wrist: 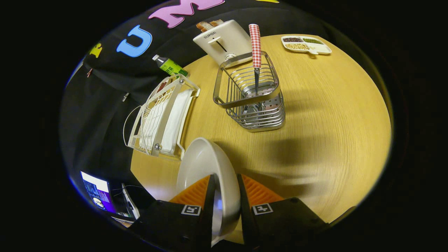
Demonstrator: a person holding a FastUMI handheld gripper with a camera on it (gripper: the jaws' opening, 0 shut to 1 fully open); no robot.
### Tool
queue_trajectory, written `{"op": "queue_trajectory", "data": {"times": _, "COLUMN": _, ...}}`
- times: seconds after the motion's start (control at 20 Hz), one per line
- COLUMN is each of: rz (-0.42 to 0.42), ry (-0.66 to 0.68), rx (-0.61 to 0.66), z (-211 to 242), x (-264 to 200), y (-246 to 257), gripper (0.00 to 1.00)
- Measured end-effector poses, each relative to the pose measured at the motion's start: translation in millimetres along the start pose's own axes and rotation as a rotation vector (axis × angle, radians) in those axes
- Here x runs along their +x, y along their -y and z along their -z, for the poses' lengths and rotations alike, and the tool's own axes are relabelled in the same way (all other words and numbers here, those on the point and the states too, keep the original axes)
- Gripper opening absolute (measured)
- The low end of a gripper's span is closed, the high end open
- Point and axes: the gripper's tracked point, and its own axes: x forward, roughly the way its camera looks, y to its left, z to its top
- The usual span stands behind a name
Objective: Take the plate from the dish rack, then take the spoon from the basket and place it into the plate.
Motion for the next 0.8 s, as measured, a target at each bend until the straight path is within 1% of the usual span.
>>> {"op": "queue_trajectory", "data": {"times": 0.05, "rz": 0.036, "ry": 0.02, "rx": -0.043, "z": -2, "x": 0, "y": 8, "gripper": 0.41}}
{"op": "queue_trajectory", "data": {"times": 0.1, "rz": 0.087, "ry": 0.041, "rx": -0.085, "z": -3, "x": 1, "y": 20, "gripper": 0.45}}
{"op": "queue_trajectory", "data": {"times": 0.15, "rz": 0.118, "ry": 0.073, "rx": -0.112, "z": -9, "x": -3, "y": 28, "gripper": 0.48}}
{"op": "queue_trajectory", "data": {"times": 0.25, "rz": 0.121, "ry": 0.111, "rx": -0.128, "z": -16, "x": -5, "y": 33, "gripper": 0.51}}
{"op": "queue_trajectory", "data": {"times": 0.4, "rz": 0.14, "ry": 0.169, "rx": -0.116, "z": -34, "x": -16, "y": 44, "gripper": 0.79}}
{"op": "queue_trajectory", "data": {"times": 0.55, "rz": 0.154, "ry": 0.275, "rx": -0.117, "z": -64, "x": -34, "y": 48, "gripper": 0.79}}
{"op": "queue_trajectory", "data": {"times": 0.7, "rz": 0.145, "ry": 0.38, "rx": -0.173, "z": -93, "x": -50, "y": 37, "gripper": 0.8}}
{"op": "queue_trajectory", "data": {"times": 0.75, "rz": 0.145, "ry": 0.41, "rx": -0.205, "z": -101, "x": -54, "y": 33, "gripper": 0.89}}
{"op": "queue_trajectory", "data": {"times": 0.8, "rz": 0.149, "ry": 0.44, "rx": -0.235, "z": -111, "x": -58, "y": 29, "gripper": 0.94}}
